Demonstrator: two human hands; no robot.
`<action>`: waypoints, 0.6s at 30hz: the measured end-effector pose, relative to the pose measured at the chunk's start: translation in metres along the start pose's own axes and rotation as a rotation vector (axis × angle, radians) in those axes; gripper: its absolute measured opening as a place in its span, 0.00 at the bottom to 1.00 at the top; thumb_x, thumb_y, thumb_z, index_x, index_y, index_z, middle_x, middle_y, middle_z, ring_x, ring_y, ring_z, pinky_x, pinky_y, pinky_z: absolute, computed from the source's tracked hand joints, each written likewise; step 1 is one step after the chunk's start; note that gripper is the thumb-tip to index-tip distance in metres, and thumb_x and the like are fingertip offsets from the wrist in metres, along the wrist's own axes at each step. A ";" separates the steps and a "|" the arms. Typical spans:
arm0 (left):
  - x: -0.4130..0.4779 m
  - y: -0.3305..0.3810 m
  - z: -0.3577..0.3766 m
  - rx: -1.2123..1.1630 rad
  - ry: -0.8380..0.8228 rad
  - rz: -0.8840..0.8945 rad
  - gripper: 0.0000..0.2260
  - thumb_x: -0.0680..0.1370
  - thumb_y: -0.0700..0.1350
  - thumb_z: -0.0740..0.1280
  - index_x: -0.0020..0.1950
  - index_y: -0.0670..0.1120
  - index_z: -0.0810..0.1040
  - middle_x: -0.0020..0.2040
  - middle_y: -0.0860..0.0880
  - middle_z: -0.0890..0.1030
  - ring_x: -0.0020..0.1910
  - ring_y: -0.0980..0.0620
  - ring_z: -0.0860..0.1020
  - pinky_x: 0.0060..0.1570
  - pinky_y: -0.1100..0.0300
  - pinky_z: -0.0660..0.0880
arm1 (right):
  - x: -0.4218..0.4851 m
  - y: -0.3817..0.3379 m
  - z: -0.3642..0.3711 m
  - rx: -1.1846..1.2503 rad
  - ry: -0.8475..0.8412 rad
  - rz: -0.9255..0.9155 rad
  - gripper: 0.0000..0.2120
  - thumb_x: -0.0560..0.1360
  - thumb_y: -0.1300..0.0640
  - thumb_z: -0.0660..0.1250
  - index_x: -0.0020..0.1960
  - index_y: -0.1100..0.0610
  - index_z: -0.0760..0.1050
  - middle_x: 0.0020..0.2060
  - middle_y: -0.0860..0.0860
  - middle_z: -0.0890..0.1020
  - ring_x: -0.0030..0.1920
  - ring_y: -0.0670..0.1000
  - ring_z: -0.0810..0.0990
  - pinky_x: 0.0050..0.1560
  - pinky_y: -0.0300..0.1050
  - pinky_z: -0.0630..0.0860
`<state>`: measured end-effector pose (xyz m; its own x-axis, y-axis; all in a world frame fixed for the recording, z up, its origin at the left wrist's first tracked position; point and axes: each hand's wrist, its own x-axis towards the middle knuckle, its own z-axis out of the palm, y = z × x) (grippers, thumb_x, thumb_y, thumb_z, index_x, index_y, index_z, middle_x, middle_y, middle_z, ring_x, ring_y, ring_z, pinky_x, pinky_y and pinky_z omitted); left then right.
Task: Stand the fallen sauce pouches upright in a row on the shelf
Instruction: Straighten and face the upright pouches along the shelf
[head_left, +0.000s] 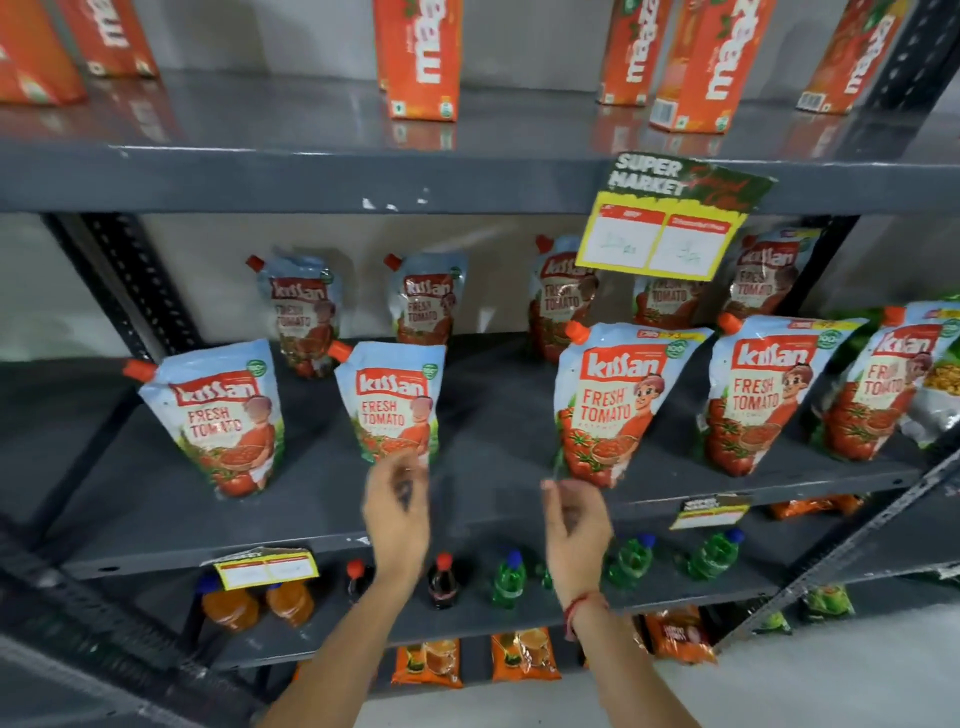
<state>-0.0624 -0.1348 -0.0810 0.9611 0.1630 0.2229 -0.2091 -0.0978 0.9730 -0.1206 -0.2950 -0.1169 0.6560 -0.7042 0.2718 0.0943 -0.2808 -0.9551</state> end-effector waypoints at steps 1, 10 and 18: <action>0.011 -0.004 -0.017 0.035 0.069 0.007 0.09 0.77 0.39 0.65 0.57 0.41 0.75 0.53 0.43 0.78 0.50 0.49 0.78 0.48 0.74 0.72 | -0.002 -0.005 0.014 -0.042 -0.106 -0.006 0.07 0.72 0.51 0.70 0.44 0.40 0.74 0.41 0.55 0.79 0.42 0.53 0.79 0.46 0.50 0.78; 0.090 -0.044 -0.065 0.338 -0.488 -0.159 0.34 0.74 0.45 0.69 0.75 0.46 0.55 0.74 0.46 0.65 0.72 0.46 0.65 0.71 0.47 0.63 | 0.028 -0.045 0.111 -0.084 -0.805 0.180 0.36 0.73 0.55 0.71 0.74 0.54 0.56 0.63 0.49 0.70 0.63 0.49 0.70 0.62 0.42 0.69; 0.073 -0.039 -0.059 0.358 -0.459 -0.126 0.21 0.71 0.45 0.73 0.61 0.41 0.75 0.58 0.43 0.81 0.58 0.46 0.78 0.59 0.56 0.72 | 0.029 -0.032 0.093 -0.053 -0.820 0.152 0.20 0.75 0.57 0.69 0.64 0.56 0.69 0.57 0.50 0.77 0.61 0.50 0.75 0.60 0.35 0.70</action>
<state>0.0053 -0.0616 -0.0989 0.9710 -0.2383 -0.0189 -0.0913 -0.4431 0.8918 -0.0345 -0.2456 -0.0899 0.9977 -0.0445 -0.0512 -0.0612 -0.2660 -0.9620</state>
